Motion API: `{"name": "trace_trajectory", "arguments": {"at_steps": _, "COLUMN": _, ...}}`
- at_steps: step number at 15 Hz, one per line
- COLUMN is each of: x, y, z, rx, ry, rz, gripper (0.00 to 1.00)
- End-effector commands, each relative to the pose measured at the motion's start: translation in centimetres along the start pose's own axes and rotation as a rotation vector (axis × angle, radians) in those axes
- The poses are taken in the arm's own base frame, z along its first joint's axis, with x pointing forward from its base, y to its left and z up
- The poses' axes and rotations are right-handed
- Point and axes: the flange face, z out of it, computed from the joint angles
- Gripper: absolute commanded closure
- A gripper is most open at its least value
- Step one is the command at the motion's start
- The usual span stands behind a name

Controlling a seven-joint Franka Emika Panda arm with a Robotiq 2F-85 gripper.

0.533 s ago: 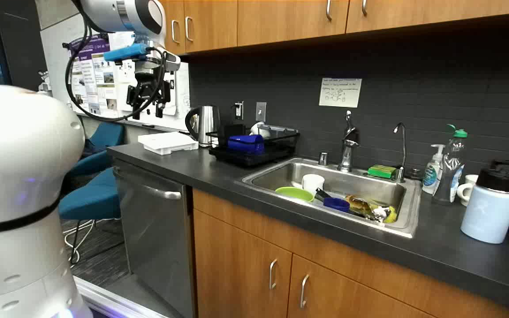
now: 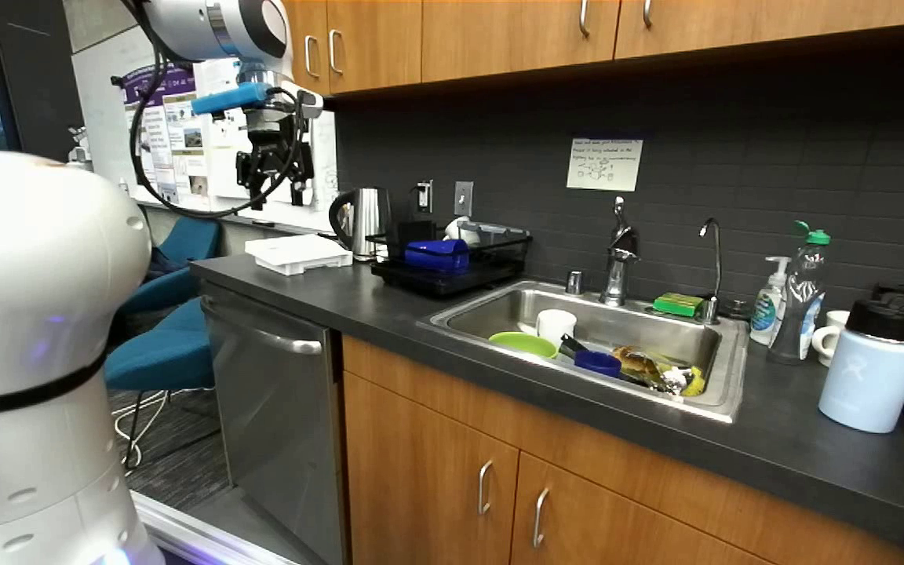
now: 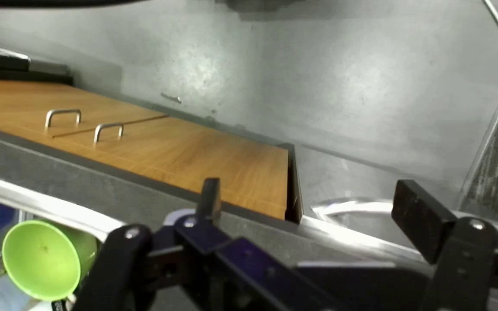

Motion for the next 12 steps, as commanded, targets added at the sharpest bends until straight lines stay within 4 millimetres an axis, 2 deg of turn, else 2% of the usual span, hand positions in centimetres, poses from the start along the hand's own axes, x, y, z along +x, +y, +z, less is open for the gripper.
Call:
{"name": "trace_trajectory", "arguments": {"at_steps": 1, "x": 2.2, "y": -0.2, "z": -0.1, "rx": -0.032, "ry": 0.169, "rz": -0.022, "gripper": 0.00}}
{"name": "trace_trajectory", "arguments": {"at_steps": 8, "x": 7.2, "y": -0.9, "z": 2.6, "rx": -0.156, "ry": 0.406, "rz": -0.191, "gripper": 0.00}}
{"name": "trace_trajectory", "arguments": {"at_steps": 12, "x": 9.2, "y": -0.8, "z": 3.2, "rx": -0.254, "ry": 0.407, "rz": -0.391, "gripper": 0.00}}
